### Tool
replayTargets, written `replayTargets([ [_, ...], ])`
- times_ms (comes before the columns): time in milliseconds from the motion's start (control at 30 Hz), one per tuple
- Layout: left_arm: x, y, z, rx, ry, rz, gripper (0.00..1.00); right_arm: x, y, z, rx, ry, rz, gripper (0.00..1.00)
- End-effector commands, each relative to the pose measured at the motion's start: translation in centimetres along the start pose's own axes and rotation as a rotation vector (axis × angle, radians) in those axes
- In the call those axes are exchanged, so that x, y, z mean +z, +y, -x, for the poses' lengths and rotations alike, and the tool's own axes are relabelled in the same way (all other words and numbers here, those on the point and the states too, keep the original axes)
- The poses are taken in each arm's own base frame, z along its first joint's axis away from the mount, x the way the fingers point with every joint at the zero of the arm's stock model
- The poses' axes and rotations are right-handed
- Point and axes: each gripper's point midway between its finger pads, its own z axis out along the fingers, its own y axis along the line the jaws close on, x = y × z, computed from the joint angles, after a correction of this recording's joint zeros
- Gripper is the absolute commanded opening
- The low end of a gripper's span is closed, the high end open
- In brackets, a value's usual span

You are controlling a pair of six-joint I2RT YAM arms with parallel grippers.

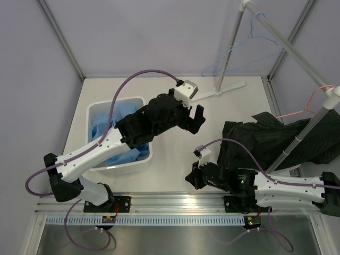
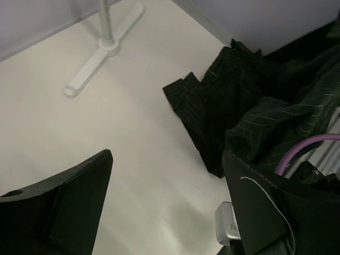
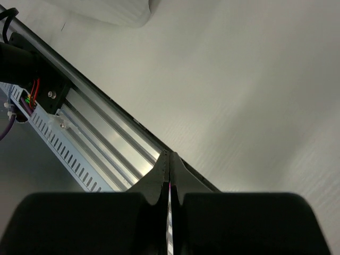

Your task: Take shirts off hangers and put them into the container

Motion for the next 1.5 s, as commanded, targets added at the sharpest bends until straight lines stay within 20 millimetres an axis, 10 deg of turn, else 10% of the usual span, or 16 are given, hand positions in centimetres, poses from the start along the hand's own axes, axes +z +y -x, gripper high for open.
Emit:
replayTargets([
  [0,0.1,-5.2,6.1,0.063,-0.179,-0.253,0.89,-0.3,0.8,0.4,0.113,-0.063,0.026,0.0],
  [467,1.9,-15.2,5.7,0.235,-0.209,-0.729,0.92,-2.2,0.6,0.9,0.086,-0.097,-0.001,0.0],
  [1000,8.6,-18.0,2.8,0.217,-0.067,-0.809,0.92,-2.9,1.4,1.2,0.069,-0.106,-0.012,0.0],
  [1167,9.7,-18.6,2.8,0.185,-0.052,-0.831,0.31,-2.9,1.3,1.2,0.069,-0.108,-0.018,0.0],
  [1200,9.9,-18.4,2.9,0.175,-0.053,-0.829,0.0,-3.0,1.3,1.2,0.065,-0.108,-0.018,0.0],
  [1467,7.0,-18.0,8.8,0.15,-0.249,-0.808,0.0,-2.5,1.3,0.8,0.045,-0.091,-0.031,0.0],
])
